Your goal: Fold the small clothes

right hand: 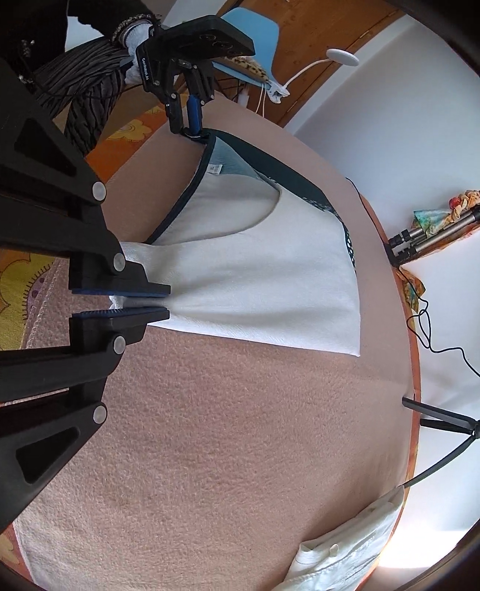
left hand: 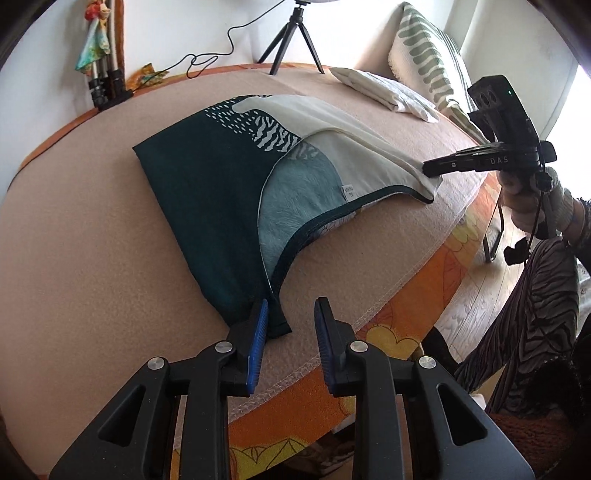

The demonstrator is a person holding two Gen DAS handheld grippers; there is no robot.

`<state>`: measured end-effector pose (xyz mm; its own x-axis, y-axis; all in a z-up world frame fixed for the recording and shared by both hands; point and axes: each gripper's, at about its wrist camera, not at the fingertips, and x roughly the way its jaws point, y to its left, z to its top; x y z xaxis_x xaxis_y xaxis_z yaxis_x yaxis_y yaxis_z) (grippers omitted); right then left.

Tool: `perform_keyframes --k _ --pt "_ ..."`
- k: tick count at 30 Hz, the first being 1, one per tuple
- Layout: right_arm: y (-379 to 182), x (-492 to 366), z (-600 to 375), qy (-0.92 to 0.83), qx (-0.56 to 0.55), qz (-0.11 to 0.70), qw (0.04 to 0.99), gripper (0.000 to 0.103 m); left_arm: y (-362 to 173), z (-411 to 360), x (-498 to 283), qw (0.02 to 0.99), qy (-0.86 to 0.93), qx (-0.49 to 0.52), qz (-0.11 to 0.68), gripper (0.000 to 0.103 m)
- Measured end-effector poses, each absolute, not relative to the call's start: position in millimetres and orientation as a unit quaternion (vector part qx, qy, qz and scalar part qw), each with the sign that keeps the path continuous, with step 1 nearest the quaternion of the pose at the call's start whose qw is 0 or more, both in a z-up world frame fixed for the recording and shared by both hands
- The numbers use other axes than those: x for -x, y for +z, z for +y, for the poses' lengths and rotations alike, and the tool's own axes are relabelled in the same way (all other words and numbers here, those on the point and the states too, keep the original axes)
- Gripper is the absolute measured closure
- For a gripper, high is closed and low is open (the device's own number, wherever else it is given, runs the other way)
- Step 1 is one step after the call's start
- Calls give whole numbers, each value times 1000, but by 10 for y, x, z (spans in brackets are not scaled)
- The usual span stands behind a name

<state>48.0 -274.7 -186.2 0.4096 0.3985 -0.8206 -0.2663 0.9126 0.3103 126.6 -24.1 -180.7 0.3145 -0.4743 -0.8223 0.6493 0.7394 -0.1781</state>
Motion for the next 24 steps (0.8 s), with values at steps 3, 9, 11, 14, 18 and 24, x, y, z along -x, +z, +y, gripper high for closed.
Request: perform_keyframes --k 3,9,11,14,18,24 --pt "-1702 -472 -2837 213 -69 484 846 86 -1654 -150 -1267 813 -349 -71 460 79" --pt "-1346 -762 -2847 231 -85 406 880 79 -1319 -218 -1532 840 -343 -27 420 79" --pt "-1294 -937 -2681 249 -64 398 881 83 -1297 -317 -1640 845 -340 -27 412 79" --pt "-1299 -1229 -2340 281 -26 395 875 88 -1374 -470 -1775 843 -337 -34 417 79" --pt "-1436 -1619 -1834 305 16 408 861 89 -1548 -577 -1852 837 -334 -39 432 79" --pt "-1881 -2001 -1471 297 49 451 840 89 -1786 -595 -1898 820 -330 -57 464 79"
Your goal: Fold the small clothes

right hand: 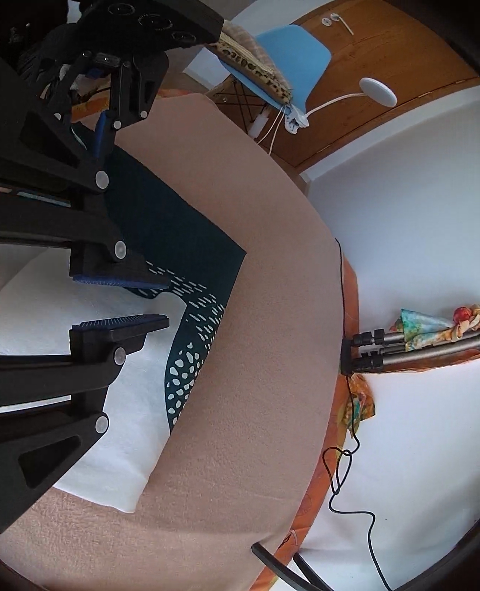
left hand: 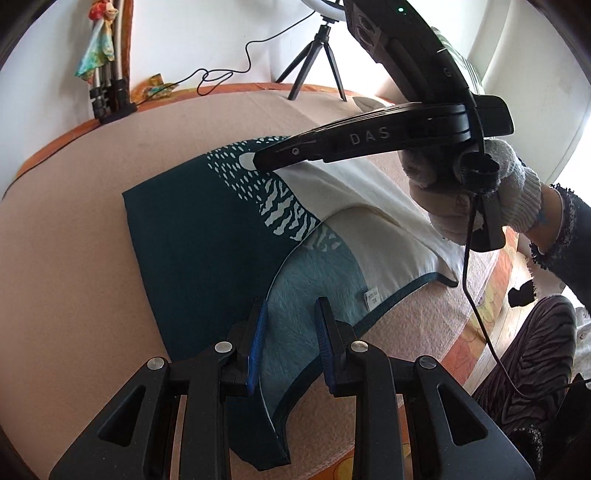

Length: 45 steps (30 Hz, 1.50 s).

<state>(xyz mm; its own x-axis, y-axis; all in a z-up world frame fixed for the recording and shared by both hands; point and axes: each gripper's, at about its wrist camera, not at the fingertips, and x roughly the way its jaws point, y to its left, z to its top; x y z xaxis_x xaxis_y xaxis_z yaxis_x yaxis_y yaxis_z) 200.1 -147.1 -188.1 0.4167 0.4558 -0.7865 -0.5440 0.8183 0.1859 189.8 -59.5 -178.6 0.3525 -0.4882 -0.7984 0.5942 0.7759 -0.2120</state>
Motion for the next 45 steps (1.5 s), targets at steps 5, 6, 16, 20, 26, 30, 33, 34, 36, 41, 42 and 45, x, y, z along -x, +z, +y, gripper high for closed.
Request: perform_keyframes --k 5,6,16,20,26,30,33,34,36,41,42,45 --pt "-2115 -2074 -1500 298 35 463 834 90 -1858 -556 -1818 815 -334 -64 469 76" --pt "-2096 -2079 -1534 299 28 464 833 89 -1854 -534 -1800 815 -334 -62 470 76" --pt "-1944 -2267 -2202 234 -69 481 842 73 -1629 -41 -1714 841 -292 29 456 75" --pt "-1906 -2242 -2460 192 -73 488 848 71 -1543 222 -1786 850 -262 76 451 55" --pt "-1808 -2033 -2999 194 -166 459 851 40 -1768 565 -1868 801 -255 209 500 47" --pt "-1970 -1973 -3263 198 -219 465 835 40 -2033 633 -1885 753 -259 300 525 47" --pt "-2113 -1954 -3356 220 -253 471 816 40 -2117 617 -1908 735 -261 326 535 47" --pt "-2135 -1941 -3365 227 -258 467 815 40 -2132 600 -1915 733 -260 326 538 47" --pt "-2158 -1953 -3379 241 -268 462 810 40 -2153 570 -1935 727 -266 334 538 47" --pt "-2235 -2068 -3331 275 -296 457 792 43 -2168 430 -2018 719 -292 338 532 45" --pt "-2246 -2096 -3292 280 -292 459 791 50 -2170 404 -2037 719 -298 340 528 44" --pt "-2286 -2162 -3162 296 -279 464 787 63 -2172 320 -2090 719 -310 333 526 43"
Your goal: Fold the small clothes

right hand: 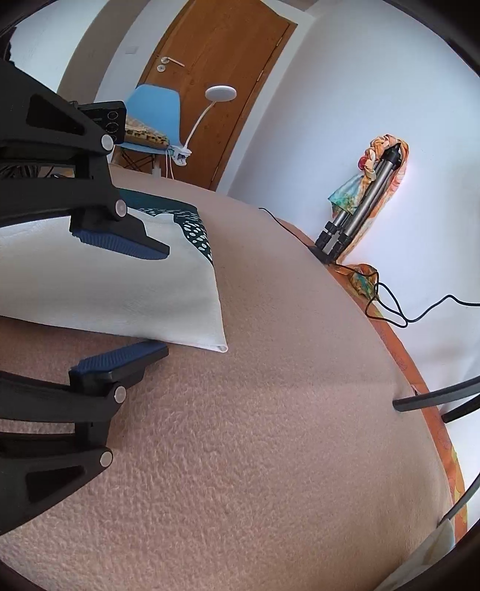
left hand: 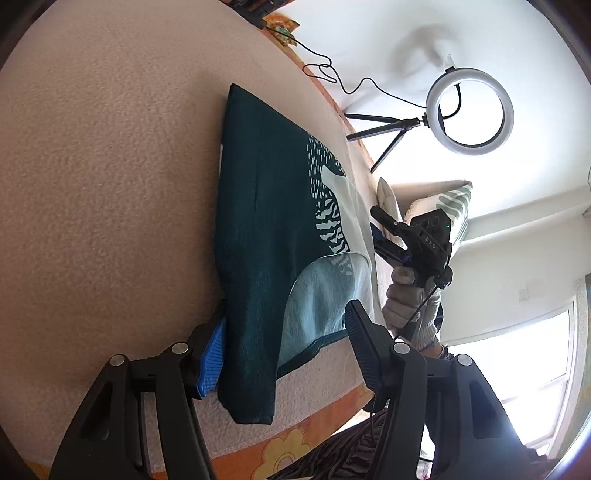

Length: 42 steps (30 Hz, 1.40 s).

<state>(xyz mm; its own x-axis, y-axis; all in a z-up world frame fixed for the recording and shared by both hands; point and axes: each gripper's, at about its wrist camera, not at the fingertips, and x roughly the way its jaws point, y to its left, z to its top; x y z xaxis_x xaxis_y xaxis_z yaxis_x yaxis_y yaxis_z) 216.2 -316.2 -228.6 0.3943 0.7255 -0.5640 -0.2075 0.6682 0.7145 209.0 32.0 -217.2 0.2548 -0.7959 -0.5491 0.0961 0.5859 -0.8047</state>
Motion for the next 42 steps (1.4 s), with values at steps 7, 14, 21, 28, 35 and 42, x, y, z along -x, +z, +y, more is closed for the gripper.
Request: perform_keyframes --k 7,14,21,28,35,42 --pt "-2325 -2270 -2861 330 -259 475 773 69 -2139 159 -2168 732 -321 310 515 47" --pt "-2331 -2264 -2769 303 -232 483 788 93 -2207 84 -2240 753 -290 270 525 97" --pt "-2071 -2124 -2588 262 -143 467 832 102 -1963 -139 -2131 812 -269 148 496 99" --pt "-1683 -1924 -2398 245 -68 435 864 103 -1702 -289 -1935 850 -273 69 446 99" --pt "-1331 -1695 -2381 242 -28 405 881 103 -1448 -487 -1806 866 -295 36 402 100" --pt "-1058 -1619 -2534 224 -15 386 895 103 -1337 -702 -1825 865 -318 29 387 100"
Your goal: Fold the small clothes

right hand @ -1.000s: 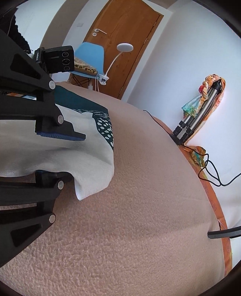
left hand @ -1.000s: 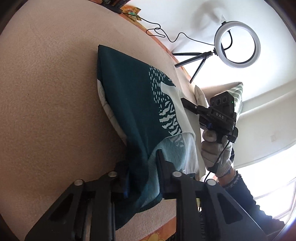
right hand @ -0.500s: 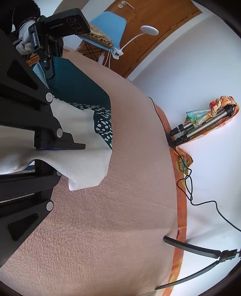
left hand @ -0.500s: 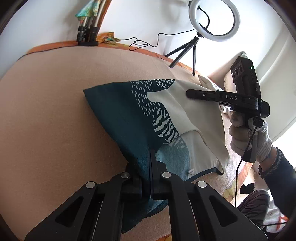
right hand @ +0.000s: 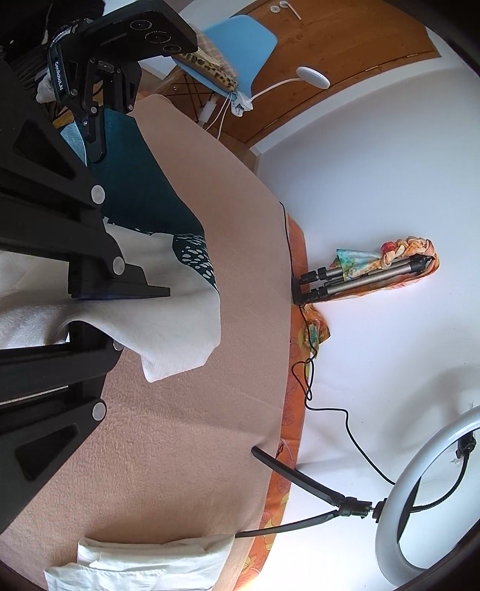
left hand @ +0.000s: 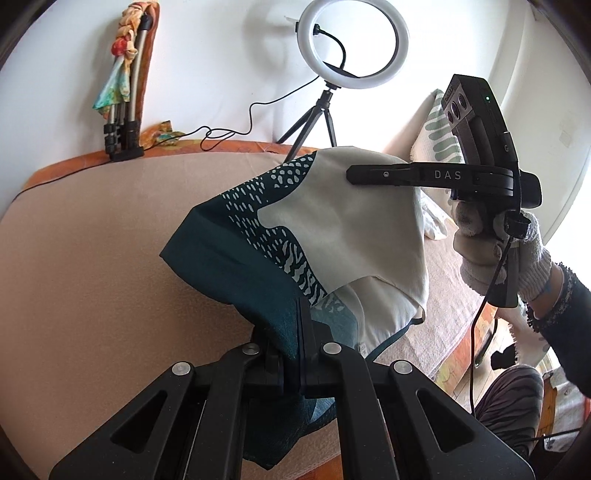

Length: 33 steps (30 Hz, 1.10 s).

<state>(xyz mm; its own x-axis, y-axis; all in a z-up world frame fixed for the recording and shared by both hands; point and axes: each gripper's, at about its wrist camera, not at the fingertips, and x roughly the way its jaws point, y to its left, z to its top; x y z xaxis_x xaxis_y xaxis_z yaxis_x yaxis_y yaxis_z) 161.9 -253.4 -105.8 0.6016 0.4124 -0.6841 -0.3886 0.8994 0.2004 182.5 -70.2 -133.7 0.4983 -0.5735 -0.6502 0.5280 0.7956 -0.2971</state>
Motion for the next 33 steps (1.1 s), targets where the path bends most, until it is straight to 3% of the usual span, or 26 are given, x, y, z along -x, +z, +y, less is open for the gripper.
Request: perform_keyframes --k 33 --pt "-239 -1461 -4859 47 -2 328 944 103 -704 -3002 -2311 833 -461 1 306 100"
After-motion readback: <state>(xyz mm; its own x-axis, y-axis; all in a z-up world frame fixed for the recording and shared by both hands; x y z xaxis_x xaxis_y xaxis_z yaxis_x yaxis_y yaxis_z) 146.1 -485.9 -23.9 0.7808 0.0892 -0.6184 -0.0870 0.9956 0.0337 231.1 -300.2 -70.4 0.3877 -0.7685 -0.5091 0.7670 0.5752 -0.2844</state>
